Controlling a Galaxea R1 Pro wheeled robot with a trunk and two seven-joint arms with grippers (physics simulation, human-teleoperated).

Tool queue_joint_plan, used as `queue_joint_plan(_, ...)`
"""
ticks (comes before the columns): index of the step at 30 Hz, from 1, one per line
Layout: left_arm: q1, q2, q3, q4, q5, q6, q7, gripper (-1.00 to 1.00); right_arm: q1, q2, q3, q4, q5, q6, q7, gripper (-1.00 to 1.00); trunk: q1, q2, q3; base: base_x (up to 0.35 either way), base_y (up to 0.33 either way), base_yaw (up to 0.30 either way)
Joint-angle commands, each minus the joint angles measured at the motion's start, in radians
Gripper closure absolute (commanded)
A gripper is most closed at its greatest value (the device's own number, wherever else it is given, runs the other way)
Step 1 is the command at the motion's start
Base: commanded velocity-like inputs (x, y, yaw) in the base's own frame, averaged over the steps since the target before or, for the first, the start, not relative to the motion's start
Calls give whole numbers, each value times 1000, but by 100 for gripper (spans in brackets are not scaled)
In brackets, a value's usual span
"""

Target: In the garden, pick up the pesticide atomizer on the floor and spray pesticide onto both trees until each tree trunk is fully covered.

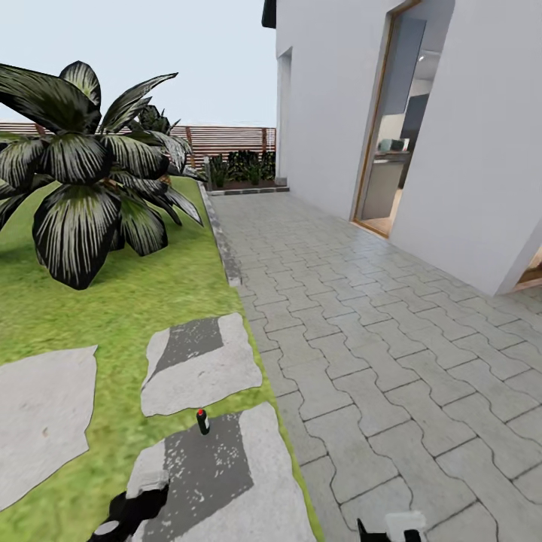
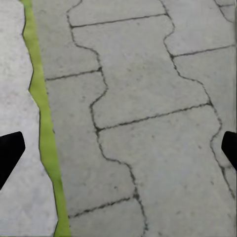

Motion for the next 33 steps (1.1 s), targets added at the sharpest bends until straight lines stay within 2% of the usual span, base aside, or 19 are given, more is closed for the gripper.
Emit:
queue_joint_plan(1,-21,-1,2,0,2,16,0,-100,-5,0,0,-35,6,0,0,-100,0,0,-1,0,0,0)
queue_joint_plan(6,-90,5,1,0,-1,67,0,-100,-77,-1,0,-194,7,36,0,-100,0,0,-1,0,0,0)
queue_joint_plan(7,-94,6,1,0,-1,68,0,-100,-88,-1,0,-201,7,49,0,-100,0,0,-1,0,0,0)
queue_joint_plan(10,-106,11,2,1,-3,72,0,-100,-166,-1,0,-216,7,170,-2,-100,0,0,-1,0,0,0)
queue_joint_plan(13,-109,12,2,0,-3,72,1,-100,-227,0,0,-218,6,247,-3,-100,0,0,-1,0,0,0)
queue_joint_plan(15,-109,12,2,-1,-3,72,0,-100,-261,1,0,-221,5,268,-3,-100,0,0,-1,0,0,0)
queue_joint_plan(17,-102,5,-4,-1,-6,67,-3,-100,-332,-1,1,-211,4,286,4,-100,0,0,-1,25,0,0)
queue_joint_plan(25,-101,5,-2,-2,-7,60,2,-100,-337,-7,1,-196,6,285,4,-100,0,0,-1,202,-135,12)
queue_joint_plan(33,-105,5,3,-2,0,57,3,-100,-338,-8,-2,-142,7,283,-2,-100,0,0,-5,225,-207,213)
